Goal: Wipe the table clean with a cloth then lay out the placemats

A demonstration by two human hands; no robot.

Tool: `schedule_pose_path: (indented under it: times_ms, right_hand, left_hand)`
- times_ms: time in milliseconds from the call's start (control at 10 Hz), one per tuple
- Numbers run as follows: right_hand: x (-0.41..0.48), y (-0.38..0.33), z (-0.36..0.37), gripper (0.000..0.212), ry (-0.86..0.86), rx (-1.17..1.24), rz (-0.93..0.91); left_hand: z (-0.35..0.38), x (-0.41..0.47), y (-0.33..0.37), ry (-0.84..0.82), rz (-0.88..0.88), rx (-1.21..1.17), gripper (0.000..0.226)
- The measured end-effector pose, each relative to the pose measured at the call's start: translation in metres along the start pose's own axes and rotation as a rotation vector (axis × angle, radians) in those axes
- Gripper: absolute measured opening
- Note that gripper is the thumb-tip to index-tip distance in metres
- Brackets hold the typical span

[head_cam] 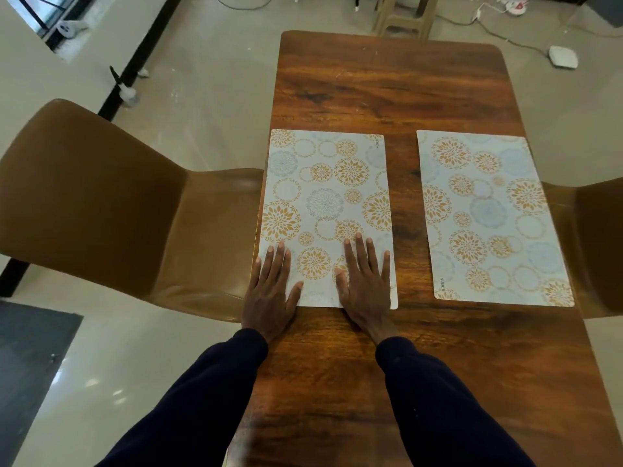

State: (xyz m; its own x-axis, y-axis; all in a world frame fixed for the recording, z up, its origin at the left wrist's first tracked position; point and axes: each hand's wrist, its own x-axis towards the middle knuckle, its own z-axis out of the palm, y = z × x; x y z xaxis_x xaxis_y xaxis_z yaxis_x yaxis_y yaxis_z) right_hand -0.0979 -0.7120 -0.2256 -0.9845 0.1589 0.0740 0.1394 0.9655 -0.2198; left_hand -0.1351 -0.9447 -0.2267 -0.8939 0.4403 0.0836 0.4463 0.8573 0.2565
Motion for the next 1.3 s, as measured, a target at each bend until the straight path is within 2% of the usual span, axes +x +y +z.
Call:
schedule_pose_path:
  times_ms: [400, 700, 1000, 1100, 1200, 1300]
  right_hand:
    - [-0.008, -0.005, -0.014, 0.067, -0.105, 0.025, 0.003]
    - [-0.057, 0.012, -0.028, 0.061, -0.196, 0.099, -0.07]
    - [-0.104, 0.019, -0.049, 0.055, -0.172, 0.052, -0.154]
    - [-0.125, 0.018, -0.072, 0.053, -0.204, 0.098, -0.107]
    - [-0.133, 0.012, -0.088, 0.052, -0.202, 0.122, -0.094]
    - [-0.127, 0.0, -0.117, 0.054, -0.125, 0.125, -0.098]
  left_hand:
    - [0.001, 0.0, -0.001, -0.016, 0.024, -0.03, 0.072]
    - [-0.002, -0.04, 0.026, -0.014, -0.036, -0.098, 0.065]
    - [-0.021, -0.074, 0.053, -0.029, -0.058, -0.048, 0.066]
    - [-0.049, -0.09, 0.065, -0.038, -0.075, -0.036, 0.068]
    - [-0.068, -0.102, 0.07, -0.015, -0.05, -0.009, 0.066]
    - [-0.088, -0.107, 0.077, 0.054, -0.024, 0.003, 0.063]
